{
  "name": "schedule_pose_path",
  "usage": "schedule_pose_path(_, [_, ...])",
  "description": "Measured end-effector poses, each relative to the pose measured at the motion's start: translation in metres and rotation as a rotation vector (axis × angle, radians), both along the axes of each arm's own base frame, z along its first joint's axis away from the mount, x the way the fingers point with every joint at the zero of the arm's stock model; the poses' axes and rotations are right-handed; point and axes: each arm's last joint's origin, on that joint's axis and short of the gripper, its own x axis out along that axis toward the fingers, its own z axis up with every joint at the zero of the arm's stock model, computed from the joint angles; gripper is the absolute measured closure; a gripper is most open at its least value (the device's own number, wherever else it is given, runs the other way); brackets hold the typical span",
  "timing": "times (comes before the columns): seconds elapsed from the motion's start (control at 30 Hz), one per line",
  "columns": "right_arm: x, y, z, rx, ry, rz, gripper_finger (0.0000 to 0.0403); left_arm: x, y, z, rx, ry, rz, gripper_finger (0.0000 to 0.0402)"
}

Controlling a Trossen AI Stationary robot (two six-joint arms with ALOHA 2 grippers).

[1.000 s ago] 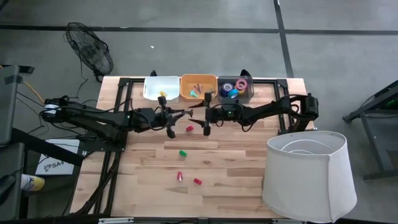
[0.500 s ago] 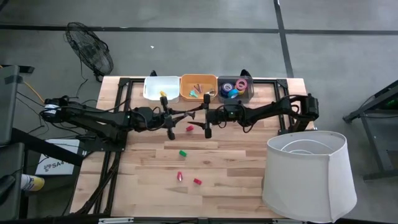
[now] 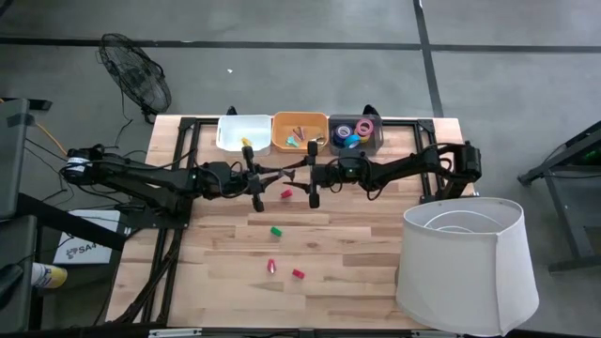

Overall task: Pick and place Stapler, Stapler remover, tape
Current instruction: Put the black staple remover into the orange bin

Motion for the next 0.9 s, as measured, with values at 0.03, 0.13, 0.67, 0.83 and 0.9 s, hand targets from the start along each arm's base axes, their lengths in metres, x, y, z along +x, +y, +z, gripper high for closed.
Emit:
schedule_pose_path(0.03, [0.0,0.0,0.0,0.004,0.0,0.0,0.023,0.0,0.0,0.0,0.0,0.0,0.001,0.0353])
schedule_pose_path(0.13, [0.0,0.0,0.0,0.01,0.001,0.0,0.0245,0.0,0.0002,0.0,0.002,0.001,0.004,0.0353])
schedule_pose_path(0.67, [0.0003,-0.0001,-0.003,0.025,0.033,-0.005,0.0261,-0.0003,0.0002,-0.0014,0.005,0.017,0.005,0.0352])
schedule_pose_path(0.83, [0.0004,-0.0001,-0.0035,0.026,0.039,-0.007,0.0262,-0.0005,0.0003,-0.0024,0.004,0.026,0.011,0.0339])
schedule_pose_path(0.9, [0.0004,-0.0002,-0.0034,0.026,0.039,-0.008,0.0262,-0.0006,0.0005,-0.0028,0.004,0.03,0.016,0.0332])
